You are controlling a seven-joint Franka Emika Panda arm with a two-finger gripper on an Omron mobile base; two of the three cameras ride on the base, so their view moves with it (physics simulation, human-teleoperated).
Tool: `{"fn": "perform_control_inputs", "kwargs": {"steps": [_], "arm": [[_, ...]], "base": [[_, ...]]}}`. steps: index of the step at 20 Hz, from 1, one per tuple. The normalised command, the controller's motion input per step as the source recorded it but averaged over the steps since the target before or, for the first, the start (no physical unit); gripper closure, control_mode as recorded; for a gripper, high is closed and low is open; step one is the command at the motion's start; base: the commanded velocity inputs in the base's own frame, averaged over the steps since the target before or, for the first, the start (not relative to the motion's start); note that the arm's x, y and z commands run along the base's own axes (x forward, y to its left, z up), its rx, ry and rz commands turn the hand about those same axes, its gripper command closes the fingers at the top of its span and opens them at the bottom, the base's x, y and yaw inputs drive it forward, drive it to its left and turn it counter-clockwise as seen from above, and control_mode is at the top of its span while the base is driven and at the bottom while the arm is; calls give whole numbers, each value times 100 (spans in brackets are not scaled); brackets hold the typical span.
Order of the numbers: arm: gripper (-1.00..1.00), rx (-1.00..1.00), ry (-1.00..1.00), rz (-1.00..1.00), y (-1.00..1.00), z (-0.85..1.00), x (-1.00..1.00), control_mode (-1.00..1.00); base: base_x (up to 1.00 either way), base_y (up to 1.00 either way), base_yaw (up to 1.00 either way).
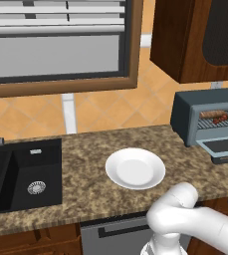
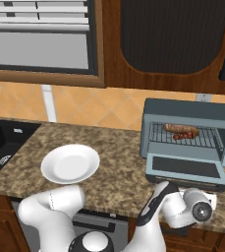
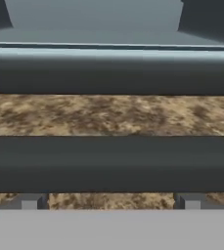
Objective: Pick up the kebab skewer and baguette bread, and place them inside the toaster oven. Close the toaster oven door and start by setting the timer.
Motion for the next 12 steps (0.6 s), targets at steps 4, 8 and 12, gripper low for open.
{"fn": "perform_control_inputs", "kwargs": {"steps": [4,8,12], "arm": [[-100,1,-1,0,0,4,21,-100],[-100,2,-9,0,0,24,8,-100],[-100,5,-17,0,0,24,21,-100]], "base": [[0,0,0],[0,0,0],[0,0,0]]}}
